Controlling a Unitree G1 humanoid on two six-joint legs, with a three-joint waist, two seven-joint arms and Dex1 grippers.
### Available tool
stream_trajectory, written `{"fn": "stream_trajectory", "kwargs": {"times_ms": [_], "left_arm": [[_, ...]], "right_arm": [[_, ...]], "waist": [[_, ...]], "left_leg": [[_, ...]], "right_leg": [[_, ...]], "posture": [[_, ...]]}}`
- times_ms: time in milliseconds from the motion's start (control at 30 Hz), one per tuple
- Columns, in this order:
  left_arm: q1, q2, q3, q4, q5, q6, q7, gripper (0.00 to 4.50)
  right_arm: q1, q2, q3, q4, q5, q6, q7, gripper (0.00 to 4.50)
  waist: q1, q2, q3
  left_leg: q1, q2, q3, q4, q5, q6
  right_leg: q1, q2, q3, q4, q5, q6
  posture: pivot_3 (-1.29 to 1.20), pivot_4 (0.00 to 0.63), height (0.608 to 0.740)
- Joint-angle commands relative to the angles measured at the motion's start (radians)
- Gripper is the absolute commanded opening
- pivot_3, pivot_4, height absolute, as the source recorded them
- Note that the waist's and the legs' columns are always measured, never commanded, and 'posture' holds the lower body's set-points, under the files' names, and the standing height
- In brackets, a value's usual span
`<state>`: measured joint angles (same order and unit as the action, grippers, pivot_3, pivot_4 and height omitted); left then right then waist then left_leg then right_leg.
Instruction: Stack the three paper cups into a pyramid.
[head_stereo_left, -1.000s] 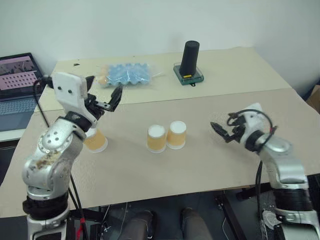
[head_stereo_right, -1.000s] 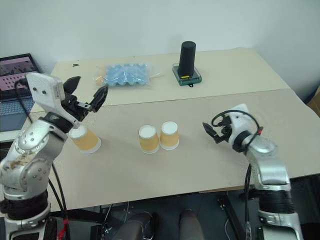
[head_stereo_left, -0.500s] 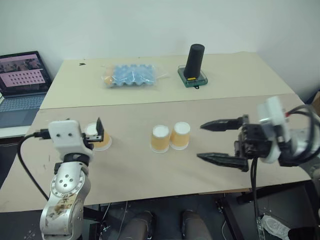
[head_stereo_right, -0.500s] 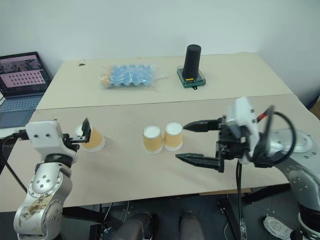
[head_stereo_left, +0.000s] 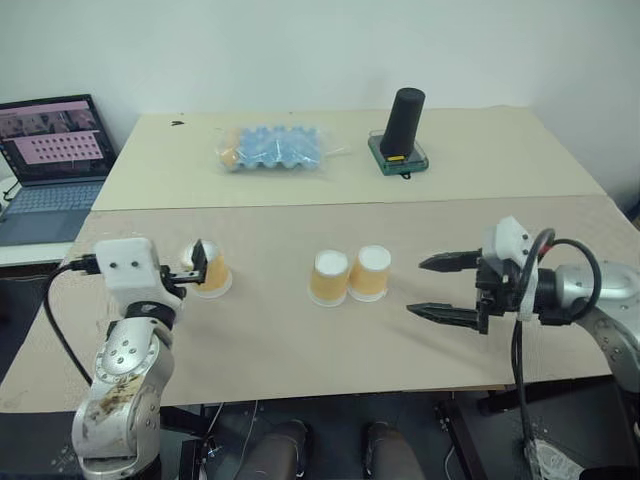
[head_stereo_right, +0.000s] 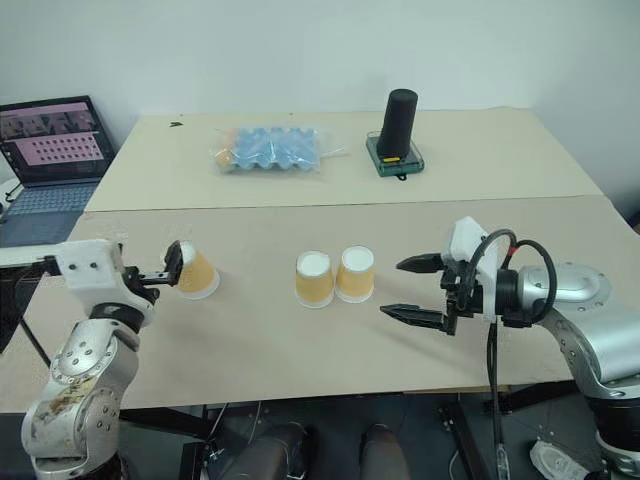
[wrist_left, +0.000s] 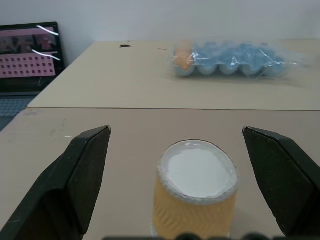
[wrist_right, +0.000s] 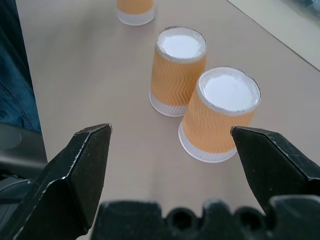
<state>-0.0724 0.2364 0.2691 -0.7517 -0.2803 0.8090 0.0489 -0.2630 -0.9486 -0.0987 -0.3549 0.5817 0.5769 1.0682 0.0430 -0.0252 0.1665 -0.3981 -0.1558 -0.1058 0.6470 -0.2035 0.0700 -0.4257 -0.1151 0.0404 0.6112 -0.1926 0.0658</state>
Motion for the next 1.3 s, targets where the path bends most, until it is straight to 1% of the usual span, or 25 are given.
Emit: {"fn": "stream_trajectory", "kwargs": {"times_ms": [33, 267, 400, 500, 633, 933, 1167, 1300], "left_arm": [[-0.032, 0.012, -0.001, -0.022, -0.009, 0.030, -0.009, 4.50], [-0.067, 0.039, 0.018, 0.046, 0.003, 0.022, -0.044, 4.50], [-0.038, 0.091, 0.059, 0.132, 0.013, -0.020, -0.092, 4.50], [-0.024, 0.109, 0.055, 0.186, 0.011, -0.049, -0.124, 4.50], [-0.004, 0.110, 0.052, 0.256, 0.020, -0.116, -0.155, 4.50], [-0.014, 0.111, 0.027, 0.350, 0.014, -0.220, -0.216, 4.50], [-0.015, 0.111, 0.030, 0.384, 0.015, -0.288, -0.235, 4.50], [-0.017, 0.097, 0.051, 0.364, -0.016, -0.339, -0.248, 4.50]], "right_arm": [[-0.009, -0.008, -0.026, -0.014, -0.011, -0.031, 0.007, 4.45], [-0.011, -0.006, -0.037, -0.014, -0.019, -0.031, -0.002, 4.45], [-0.012, -0.002, -0.045, -0.016, -0.018, -0.032, -0.009, 4.45], [-0.013, 0.000, -0.046, -0.018, -0.017, -0.033, -0.014, 4.45], [-0.013, 0.004, -0.049, -0.024, -0.013, -0.031, -0.021, 4.45], [-0.004, 0.003, -0.068, -0.023, -0.013, -0.028, -0.029, 4.45], [0.007, 0.004, -0.073, -0.025, -0.015, -0.025, -0.037, 4.45], [0.014, 0.000, -0.066, -0.015, -0.029, -0.029, -0.040, 4.45]], "waist": [[-0.005, 0.000, 0.000], [-0.003, 0.000, 0.000], [-0.005, 0.000, 0.000], [-0.004, 0.000, 0.000], [-0.003, 0.001, 0.000], [-0.001, 0.003, -0.002], [-0.001, 0.004, -0.002], [-0.001, 0.004, -0.002]], "left_leg": [[0.000, 0.000, 0.000, 0.000, 0.000, 0.000], [0.000, 0.000, 0.000, 0.000, 0.000, 0.000], [0.000, 0.001, 0.000, 0.000, 0.000, 0.000], [0.000, 0.001, 0.000, 0.000, -0.001, -0.001], [0.001, 0.001, 0.000, 0.000, -0.001, -0.001], [0.003, 0.001, 0.000, 0.000, -0.001, -0.001], [0.003, 0.001, 0.000, 0.000, -0.001, -0.001], [0.003, 0.001, 0.000, 0.000, -0.001, -0.001]], "right_leg": [[0.000, 0.000, 0.000, 0.000, 0.000, 0.000], [0.000, 0.000, 0.000, 0.000, 0.000, 0.000], [-0.001, 0.001, 0.000, 0.000, 0.000, 0.000], [-0.001, 0.001, 0.000, 0.000, 0.000, 0.000], [0.000, 0.001, 0.000, 0.000, 0.000, 0.000], [0.002, 0.000, 0.000, 0.000, 0.000, 0.000], [0.002, 0.000, 0.000, 0.000, 0.000, 0.000], [0.002, 0.000, 0.000, 0.000, 0.000, 0.000]], "posture": [[0.00, 0.150, 0.728], [0.00, 0.150, 0.728], [0.00, 0.150, 0.728], [0.00, 0.150, 0.728], [0.00, 0.150, 0.728], [0.00, 0.150, 0.728], [0.00, 0.150, 0.728], [0.00, 0.150, 0.728]]}}
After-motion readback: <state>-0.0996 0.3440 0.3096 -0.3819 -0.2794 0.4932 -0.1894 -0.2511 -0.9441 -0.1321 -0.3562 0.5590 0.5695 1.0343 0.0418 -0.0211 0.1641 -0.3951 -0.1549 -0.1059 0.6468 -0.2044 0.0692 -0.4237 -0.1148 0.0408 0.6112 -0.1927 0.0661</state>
